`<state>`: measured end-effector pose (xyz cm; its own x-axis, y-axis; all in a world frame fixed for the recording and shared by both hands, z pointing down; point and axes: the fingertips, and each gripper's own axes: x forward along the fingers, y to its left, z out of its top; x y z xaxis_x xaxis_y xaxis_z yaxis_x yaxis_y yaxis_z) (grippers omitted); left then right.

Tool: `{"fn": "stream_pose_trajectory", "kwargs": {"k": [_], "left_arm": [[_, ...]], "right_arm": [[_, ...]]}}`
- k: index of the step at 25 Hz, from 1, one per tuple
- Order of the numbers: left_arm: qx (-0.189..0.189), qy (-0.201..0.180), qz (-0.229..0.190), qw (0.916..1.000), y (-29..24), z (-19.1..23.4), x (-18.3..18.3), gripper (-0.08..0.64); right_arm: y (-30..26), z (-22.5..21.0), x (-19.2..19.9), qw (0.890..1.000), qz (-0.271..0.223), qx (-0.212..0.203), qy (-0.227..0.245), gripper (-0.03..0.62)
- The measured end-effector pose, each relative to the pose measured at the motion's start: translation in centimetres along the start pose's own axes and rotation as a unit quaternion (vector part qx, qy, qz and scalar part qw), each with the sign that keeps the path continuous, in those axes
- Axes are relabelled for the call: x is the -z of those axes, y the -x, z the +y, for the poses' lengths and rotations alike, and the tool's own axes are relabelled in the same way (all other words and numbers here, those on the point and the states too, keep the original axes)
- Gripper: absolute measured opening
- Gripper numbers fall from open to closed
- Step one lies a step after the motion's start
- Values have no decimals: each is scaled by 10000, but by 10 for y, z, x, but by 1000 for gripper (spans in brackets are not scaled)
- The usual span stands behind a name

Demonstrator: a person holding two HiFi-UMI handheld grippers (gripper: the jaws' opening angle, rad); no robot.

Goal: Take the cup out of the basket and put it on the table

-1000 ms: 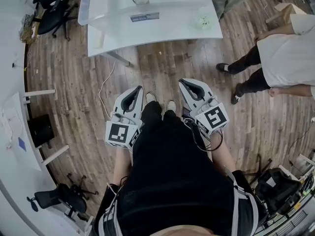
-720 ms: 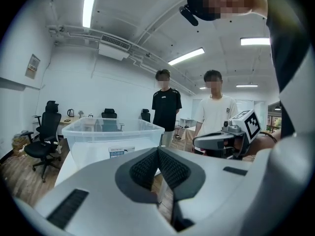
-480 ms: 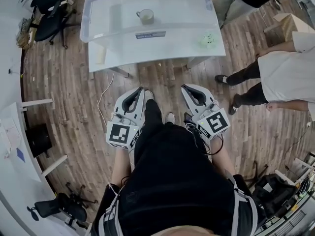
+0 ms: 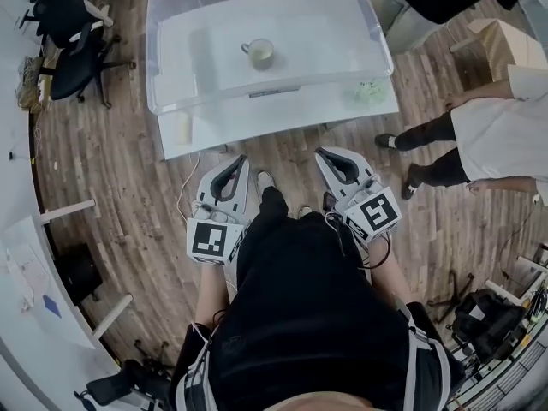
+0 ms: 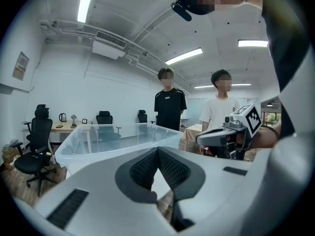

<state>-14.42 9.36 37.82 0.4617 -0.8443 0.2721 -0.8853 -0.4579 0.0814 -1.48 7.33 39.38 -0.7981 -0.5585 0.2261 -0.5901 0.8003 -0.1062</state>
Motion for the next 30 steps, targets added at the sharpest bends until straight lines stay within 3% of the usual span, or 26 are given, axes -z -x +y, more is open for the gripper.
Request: {"fn": "stream_pose_trajectory", "kwargs": {"k": [12,19,30], "left_arm": [[393,10,46,9992,-44,36,-16,17],[381,68,13,9993,-73,43,-22,17],[66,11,-127,9999,-127,58,-74,17]], "right_arm": [[-41,-28,-18,9994,1,351,7,20],[-65,-56,-25,9998,-41,180,47,20],[-95,-114,-75,9992,-235,-159,282,20]]}}
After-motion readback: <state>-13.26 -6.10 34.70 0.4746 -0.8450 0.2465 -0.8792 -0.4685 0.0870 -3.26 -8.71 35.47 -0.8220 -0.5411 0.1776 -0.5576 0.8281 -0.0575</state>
